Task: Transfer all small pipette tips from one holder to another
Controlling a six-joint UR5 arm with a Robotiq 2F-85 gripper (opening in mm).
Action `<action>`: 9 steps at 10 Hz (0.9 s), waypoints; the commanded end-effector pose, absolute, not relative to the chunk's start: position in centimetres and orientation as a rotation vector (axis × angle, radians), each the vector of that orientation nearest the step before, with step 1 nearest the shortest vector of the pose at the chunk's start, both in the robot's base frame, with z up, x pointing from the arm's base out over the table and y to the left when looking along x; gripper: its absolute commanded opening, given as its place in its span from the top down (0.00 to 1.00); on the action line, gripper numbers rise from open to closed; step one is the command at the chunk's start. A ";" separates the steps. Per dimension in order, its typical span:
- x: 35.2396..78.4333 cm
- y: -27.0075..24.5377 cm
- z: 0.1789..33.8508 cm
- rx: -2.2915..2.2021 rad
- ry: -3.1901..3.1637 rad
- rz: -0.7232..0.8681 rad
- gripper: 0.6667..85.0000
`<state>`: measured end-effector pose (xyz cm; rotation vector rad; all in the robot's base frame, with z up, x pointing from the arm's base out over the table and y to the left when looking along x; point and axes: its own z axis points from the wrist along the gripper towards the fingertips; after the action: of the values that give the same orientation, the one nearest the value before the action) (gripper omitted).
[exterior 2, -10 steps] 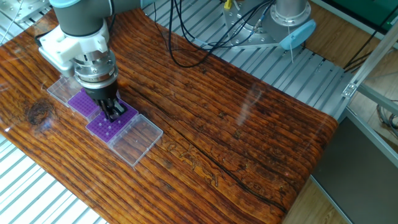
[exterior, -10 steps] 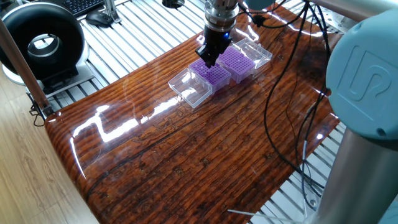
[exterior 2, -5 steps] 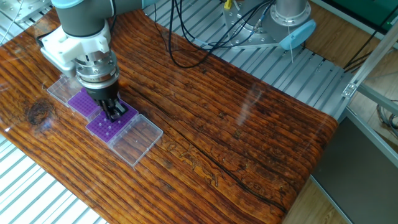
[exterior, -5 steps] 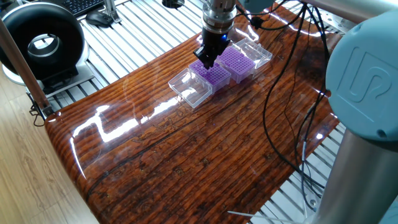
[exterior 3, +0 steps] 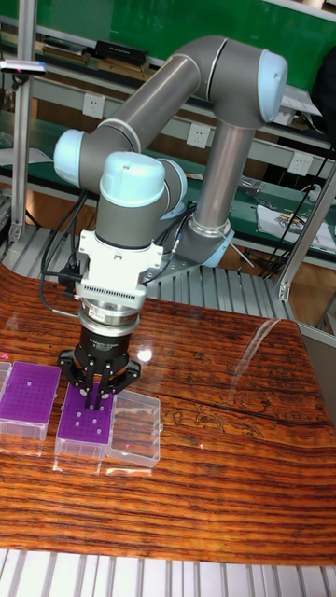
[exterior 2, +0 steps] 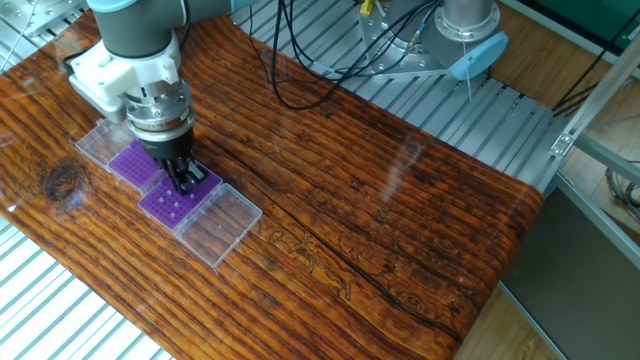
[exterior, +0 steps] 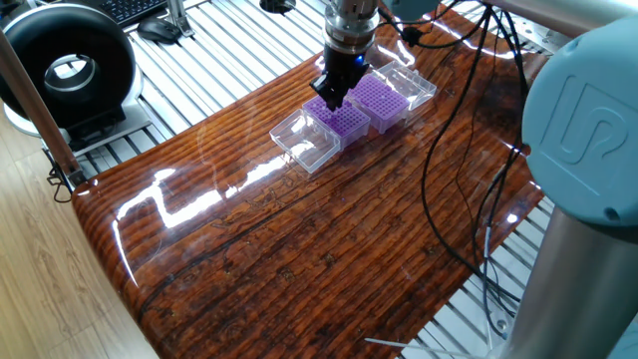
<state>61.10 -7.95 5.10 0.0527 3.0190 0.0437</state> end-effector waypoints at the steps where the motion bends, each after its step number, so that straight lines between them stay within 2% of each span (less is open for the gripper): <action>1: 61.0 -8.1 4.9 0.058 3.009 0.056 0.78; 9: 60.6 -7.9 4.8 0.068 3.009 0.057 0.78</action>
<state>60.66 -8.00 4.75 0.0525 3.0137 0.0426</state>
